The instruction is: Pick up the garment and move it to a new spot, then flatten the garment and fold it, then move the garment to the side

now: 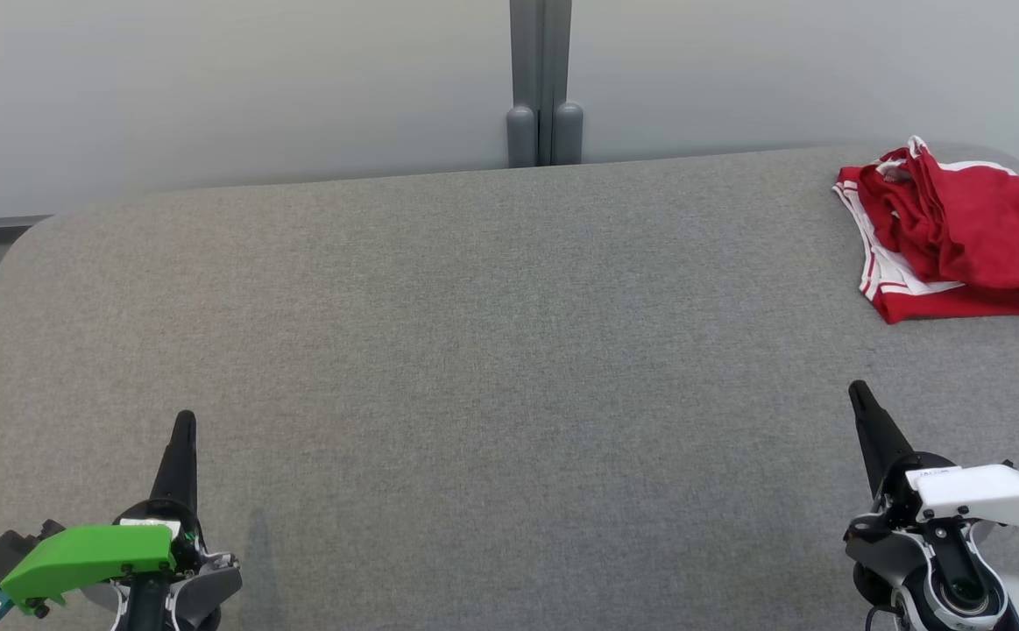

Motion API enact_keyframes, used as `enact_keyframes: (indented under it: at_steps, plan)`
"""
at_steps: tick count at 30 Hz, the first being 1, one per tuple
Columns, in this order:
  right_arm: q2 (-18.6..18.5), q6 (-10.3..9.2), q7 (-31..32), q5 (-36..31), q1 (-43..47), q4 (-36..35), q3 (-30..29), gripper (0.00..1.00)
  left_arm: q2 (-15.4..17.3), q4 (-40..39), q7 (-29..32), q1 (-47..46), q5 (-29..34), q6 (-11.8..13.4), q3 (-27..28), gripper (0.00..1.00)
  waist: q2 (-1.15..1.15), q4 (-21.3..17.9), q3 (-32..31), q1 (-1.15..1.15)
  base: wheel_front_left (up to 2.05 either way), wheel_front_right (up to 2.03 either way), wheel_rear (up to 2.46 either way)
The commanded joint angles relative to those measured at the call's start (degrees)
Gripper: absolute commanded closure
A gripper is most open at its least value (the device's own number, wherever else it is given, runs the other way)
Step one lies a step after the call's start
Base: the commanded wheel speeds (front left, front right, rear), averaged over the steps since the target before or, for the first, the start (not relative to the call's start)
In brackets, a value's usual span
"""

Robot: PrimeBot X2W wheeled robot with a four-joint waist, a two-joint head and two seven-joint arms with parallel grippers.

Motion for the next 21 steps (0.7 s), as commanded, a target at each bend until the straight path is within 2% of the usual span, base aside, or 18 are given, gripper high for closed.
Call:
enact_keyframes:
  at_steps: [1, 14, 21]
  plan:
    - [0.0, 0.03, 0.3, 1.2, -0.8, -0.4, -0.2, 1.00, 0.4, -0.3, 0.4, -1.0, -1.4, -0.3, 0.3, 1.00, 0.00, 0.0, 0.0, 0.00, 0.00, 0.00, 0.00]
    - [0.2, 0.02, 1.7, 6.3, -0.9, -0.4, -0.7, 1.00, 0.5, -0.3, 1.6, -1.3, -6.6, -0.7, 0.7, 1.00, 0.00, -0.1, -0.1, 0.00, 0.00, 0.00, 0.00]
    - [0.2, 0.02, 1.8, 6.5, -0.9, -0.4, -0.7, 1.00, 0.4, -0.3, 1.8, -1.2, -6.7, -0.7, 0.7, 1.00, 0.00, -0.1, -0.1, 0.00, 0.00, 0.00, 0.00]
